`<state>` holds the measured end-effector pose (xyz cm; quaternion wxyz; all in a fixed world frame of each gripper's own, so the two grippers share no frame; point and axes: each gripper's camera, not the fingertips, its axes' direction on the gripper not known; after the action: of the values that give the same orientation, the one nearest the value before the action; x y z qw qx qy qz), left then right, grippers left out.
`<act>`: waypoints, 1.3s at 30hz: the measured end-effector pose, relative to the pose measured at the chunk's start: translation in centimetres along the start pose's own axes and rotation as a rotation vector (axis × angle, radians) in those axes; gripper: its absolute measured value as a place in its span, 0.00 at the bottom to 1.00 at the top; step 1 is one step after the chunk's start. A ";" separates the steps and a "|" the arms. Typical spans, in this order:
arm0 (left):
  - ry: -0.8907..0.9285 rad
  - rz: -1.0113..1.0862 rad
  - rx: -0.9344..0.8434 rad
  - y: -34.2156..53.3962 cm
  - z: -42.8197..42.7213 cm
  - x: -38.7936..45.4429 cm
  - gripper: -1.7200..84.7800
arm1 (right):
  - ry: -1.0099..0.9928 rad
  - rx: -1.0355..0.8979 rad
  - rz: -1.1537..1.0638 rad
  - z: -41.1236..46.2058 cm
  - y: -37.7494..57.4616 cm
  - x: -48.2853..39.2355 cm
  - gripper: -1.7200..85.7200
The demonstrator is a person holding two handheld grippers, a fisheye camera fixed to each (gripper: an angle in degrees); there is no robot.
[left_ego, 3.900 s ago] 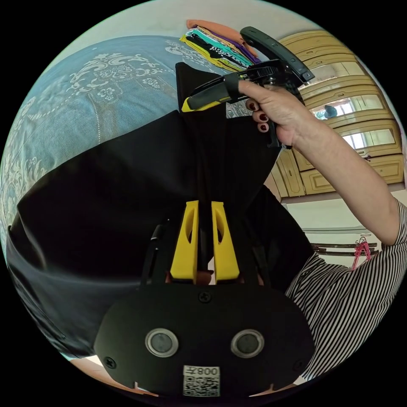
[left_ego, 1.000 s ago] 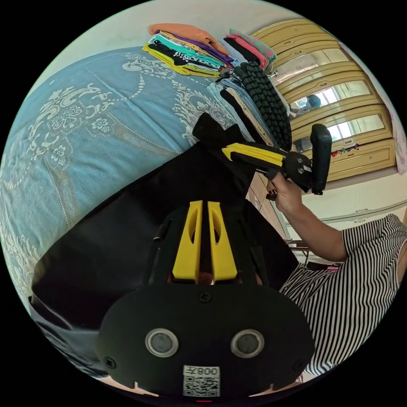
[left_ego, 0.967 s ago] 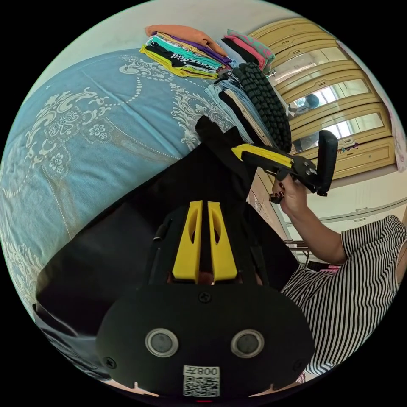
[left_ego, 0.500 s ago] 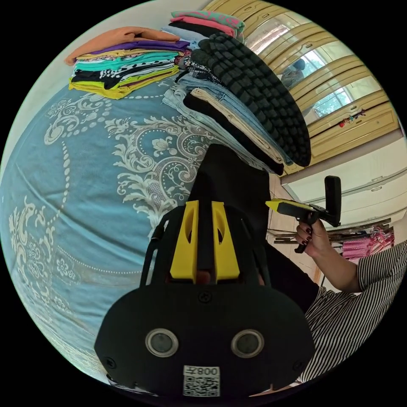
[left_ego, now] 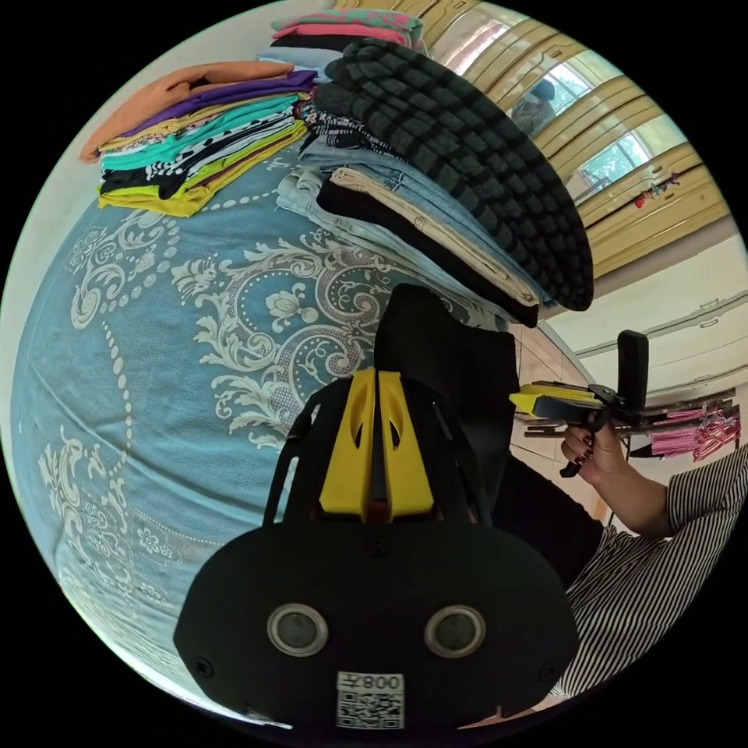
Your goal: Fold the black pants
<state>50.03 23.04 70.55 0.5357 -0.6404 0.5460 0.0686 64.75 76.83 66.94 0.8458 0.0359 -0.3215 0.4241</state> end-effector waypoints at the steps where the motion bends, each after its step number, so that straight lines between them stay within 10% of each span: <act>1: 0.001 0.009 0.012 -0.3 -0.2 0.3 0.03 | 0.011 0.012 -0.011 -0.5 0.1 0.0 0.03; 39: 0.019 -0.053 0.066 12.1 -3.3 -0.6 0.02 | 0.362 -0.109 -0.215 6.5 -6.5 -11.6 0.02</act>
<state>38.79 22.93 64.96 0.5532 -0.6372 0.5357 0.0301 61.20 62.45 66.74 0.9309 -0.0525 -0.1812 0.3129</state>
